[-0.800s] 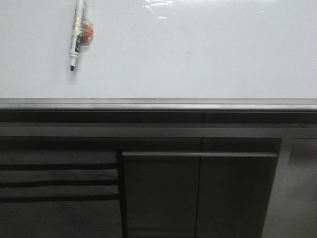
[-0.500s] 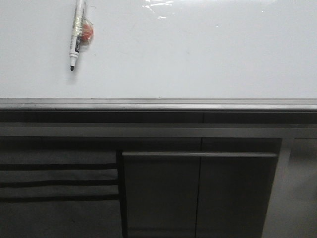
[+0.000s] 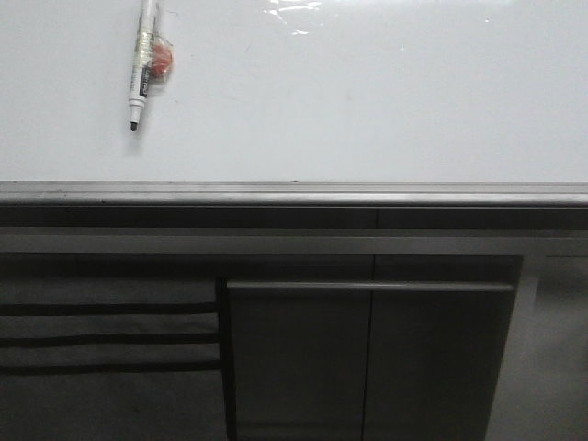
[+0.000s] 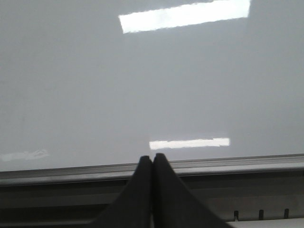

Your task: Write number 0 on whiteboard

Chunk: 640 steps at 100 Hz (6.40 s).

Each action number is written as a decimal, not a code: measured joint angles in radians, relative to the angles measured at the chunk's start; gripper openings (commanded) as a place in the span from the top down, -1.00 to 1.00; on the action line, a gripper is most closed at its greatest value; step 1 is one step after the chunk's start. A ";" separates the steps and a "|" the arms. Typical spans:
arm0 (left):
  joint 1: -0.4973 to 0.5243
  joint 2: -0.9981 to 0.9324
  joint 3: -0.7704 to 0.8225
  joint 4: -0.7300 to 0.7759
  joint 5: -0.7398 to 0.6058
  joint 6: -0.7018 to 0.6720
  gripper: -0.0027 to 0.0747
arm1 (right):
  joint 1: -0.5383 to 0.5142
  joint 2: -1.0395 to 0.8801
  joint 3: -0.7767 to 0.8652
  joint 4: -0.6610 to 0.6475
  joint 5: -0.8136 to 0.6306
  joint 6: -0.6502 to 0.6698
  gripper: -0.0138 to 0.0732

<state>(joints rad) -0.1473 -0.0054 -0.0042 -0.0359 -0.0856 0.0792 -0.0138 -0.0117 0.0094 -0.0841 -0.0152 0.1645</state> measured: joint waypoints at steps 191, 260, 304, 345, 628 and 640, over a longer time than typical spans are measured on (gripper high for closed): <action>-0.079 0.695 -0.584 -0.054 0.440 0.016 -0.13 | 0.073 0.648 -0.708 0.304 0.703 -0.442 0.05; -0.295 1.223 -0.726 -0.084 0.102 0.019 -0.12 | 0.079 0.685 -0.708 0.343 0.681 -0.448 0.00; -0.244 1.512 -0.917 -0.016 0.093 0.019 -0.12 | 0.079 0.685 -0.704 0.343 0.681 -0.448 0.00; -0.241 1.537 -0.939 -0.016 0.086 0.019 0.36 | 0.079 0.685 -0.704 0.343 0.681 -0.450 0.00; -0.701 1.211 -1.027 -0.224 1.019 0.590 0.98 | 0.649 1.244 -1.127 0.671 1.011 -1.222 0.34; -0.701 1.211 -1.027 -0.224 1.019 0.594 0.98 | 0.649 1.244 -1.127 0.673 1.011 -1.223 0.56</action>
<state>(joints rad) -0.8480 1.2055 -1.0313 -0.2600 0.9338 0.6730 0.6348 1.2324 -1.1172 0.5884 0.9958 -1.0588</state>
